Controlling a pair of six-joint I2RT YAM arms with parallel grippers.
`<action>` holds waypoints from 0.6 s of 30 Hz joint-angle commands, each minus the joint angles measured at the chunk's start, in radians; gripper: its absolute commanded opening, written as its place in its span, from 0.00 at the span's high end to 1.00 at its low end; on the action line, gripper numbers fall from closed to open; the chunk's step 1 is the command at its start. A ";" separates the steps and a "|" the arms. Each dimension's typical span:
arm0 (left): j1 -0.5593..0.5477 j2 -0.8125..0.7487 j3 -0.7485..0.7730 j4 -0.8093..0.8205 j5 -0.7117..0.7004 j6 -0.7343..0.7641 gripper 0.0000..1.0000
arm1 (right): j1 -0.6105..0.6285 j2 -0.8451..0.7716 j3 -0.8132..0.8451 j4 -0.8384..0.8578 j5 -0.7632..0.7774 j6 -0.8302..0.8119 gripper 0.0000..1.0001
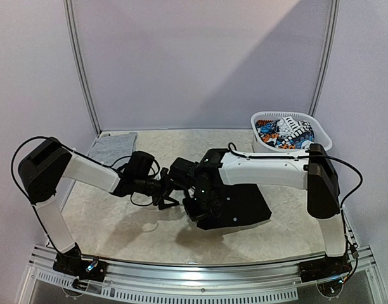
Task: Fold and stack the mixed laundry pile
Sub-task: Pick up the square-folded shirt from the center of the board, then pass from the right arm to the left
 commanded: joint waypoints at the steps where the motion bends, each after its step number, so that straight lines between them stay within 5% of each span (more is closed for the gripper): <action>1: -0.022 0.055 0.029 0.015 -0.035 -0.090 0.15 | -0.011 -0.035 0.038 0.000 -0.004 0.000 1.00; 18: -0.061 0.184 0.119 0.178 -0.053 -0.277 0.38 | -0.027 -0.009 0.105 0.002 -0.035 -0.014 1.00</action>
